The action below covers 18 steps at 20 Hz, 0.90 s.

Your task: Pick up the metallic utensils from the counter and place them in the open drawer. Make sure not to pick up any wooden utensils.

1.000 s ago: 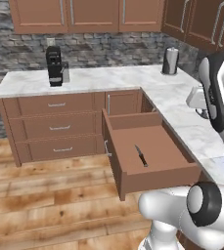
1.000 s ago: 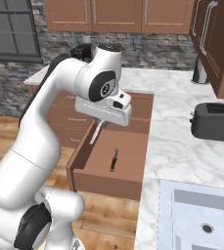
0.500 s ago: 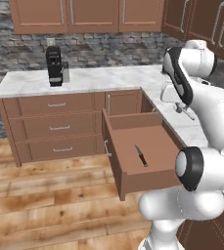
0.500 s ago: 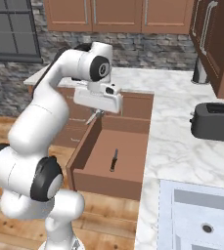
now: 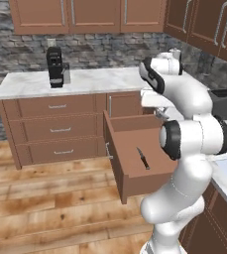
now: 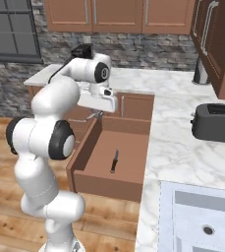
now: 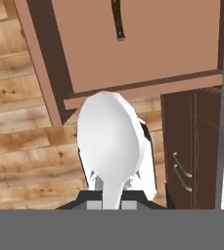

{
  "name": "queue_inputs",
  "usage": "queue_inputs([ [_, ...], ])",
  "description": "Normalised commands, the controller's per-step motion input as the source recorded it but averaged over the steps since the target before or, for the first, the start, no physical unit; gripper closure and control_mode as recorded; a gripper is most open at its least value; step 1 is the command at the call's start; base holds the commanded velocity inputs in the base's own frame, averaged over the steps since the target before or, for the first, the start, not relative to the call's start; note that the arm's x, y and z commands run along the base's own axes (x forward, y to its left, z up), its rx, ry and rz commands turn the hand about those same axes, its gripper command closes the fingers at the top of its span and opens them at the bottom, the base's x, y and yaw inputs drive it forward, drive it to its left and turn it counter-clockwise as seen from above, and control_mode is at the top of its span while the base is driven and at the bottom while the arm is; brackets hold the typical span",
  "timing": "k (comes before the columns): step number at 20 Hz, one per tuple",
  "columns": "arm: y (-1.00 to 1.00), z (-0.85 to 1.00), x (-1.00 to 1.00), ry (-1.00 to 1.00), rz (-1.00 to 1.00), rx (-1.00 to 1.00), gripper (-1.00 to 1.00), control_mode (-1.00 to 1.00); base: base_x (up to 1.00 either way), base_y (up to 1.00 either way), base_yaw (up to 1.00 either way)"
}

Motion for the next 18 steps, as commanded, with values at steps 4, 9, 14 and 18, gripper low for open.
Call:
queue_inputs([
  [4,0.2,-0.55,0.72,0.01,0.0,0.0,1.0,-1.0,0.0,0.0,0.0],
  [9,0.01,-0.99,0.61,-0.08,0.0,0.0,1.0,-1.0,0.0,0.0,0.0],
  [14,0.0,-0.98,0.31,-0.22,0.0,0.0,1.0,-1.0,0.0,0.0,0.0],
  [18,0.0,-0.81,0.25,-0.31,0.0,0.0,1.0,-1.0,0.0,0.0,0.0],
])
